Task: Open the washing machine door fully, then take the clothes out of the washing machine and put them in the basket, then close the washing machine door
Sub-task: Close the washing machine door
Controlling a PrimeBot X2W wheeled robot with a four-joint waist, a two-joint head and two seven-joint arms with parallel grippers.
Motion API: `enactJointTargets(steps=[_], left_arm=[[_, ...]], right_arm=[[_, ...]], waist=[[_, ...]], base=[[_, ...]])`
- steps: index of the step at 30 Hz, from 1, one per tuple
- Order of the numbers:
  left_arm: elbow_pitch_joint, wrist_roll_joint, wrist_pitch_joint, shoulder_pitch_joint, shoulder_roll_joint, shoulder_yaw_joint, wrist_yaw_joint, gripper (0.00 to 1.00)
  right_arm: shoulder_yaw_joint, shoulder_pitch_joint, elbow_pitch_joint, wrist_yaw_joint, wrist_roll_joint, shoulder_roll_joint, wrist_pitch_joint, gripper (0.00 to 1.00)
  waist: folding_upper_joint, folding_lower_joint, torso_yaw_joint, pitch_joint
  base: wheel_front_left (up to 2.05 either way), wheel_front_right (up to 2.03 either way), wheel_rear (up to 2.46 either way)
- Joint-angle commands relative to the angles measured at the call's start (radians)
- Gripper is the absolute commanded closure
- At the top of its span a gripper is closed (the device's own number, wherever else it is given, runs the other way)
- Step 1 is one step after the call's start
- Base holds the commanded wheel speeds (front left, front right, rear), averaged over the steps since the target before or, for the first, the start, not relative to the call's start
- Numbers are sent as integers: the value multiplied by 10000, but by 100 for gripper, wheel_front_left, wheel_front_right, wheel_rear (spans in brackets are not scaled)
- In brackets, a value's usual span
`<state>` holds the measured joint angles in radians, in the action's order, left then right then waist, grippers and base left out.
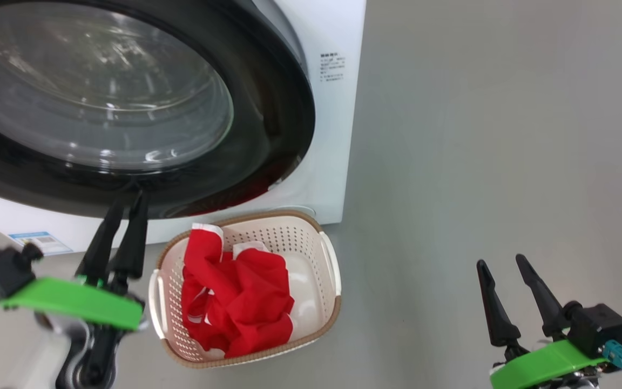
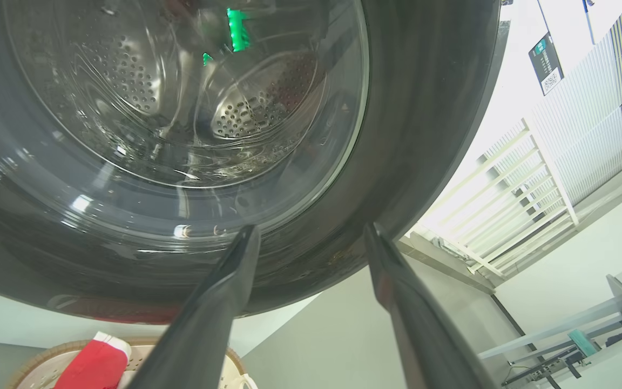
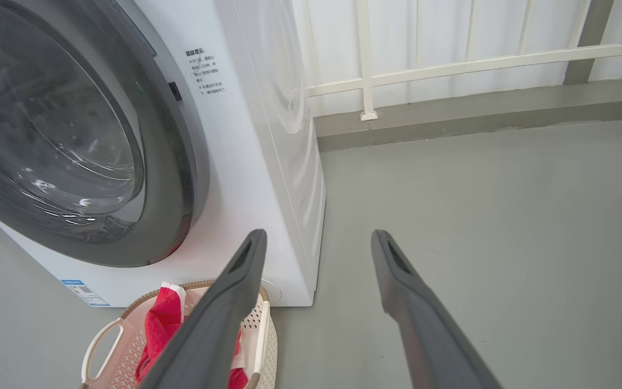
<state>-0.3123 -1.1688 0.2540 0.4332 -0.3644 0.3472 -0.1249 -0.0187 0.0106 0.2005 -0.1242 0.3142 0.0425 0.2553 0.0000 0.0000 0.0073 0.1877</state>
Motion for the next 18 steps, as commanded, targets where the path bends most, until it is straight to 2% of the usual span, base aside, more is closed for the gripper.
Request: enactJointTargets(steps=[1, 18], left_arm=[[270, 324, 78, -276, -288, -638, -58, 0], [374, 2352, 78, -3172, 331, -2677, -58, 0]], right_arm=[[-172, -89, -213, -65, -85, 77, 65, 0], [73, -733, -255, -65, -282, 77, 65, 0]], waist=[[0, 0, 181, -260], [0, 0, 511, -795]], base=[[0, 0, 0], [0, 0, 0]])
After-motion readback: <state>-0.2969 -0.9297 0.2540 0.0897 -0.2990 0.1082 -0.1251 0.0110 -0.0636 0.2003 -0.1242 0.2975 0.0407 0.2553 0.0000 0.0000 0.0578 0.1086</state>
